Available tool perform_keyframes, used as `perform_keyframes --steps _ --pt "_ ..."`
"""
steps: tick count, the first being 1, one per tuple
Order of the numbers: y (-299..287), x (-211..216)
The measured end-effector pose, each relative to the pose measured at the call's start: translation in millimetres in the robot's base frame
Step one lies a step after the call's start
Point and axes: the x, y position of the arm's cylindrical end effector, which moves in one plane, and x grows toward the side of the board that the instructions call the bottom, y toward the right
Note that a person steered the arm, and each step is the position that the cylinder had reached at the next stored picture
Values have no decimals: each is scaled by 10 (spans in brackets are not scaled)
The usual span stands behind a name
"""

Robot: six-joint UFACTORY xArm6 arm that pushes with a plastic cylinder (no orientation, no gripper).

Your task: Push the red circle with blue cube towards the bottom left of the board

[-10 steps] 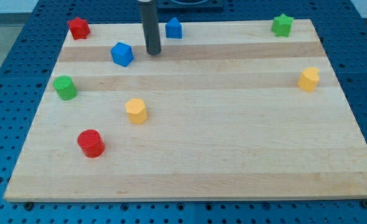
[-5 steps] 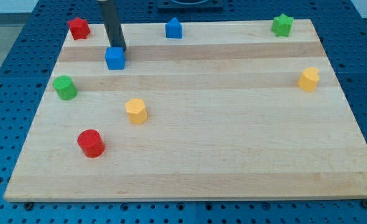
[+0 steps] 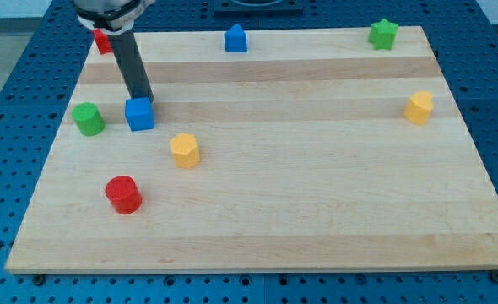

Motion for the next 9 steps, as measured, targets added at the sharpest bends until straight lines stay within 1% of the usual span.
perform_keyframes --steps 4,7,9 --pt "0 760" --pt "238 1151" --pt "238 1296"
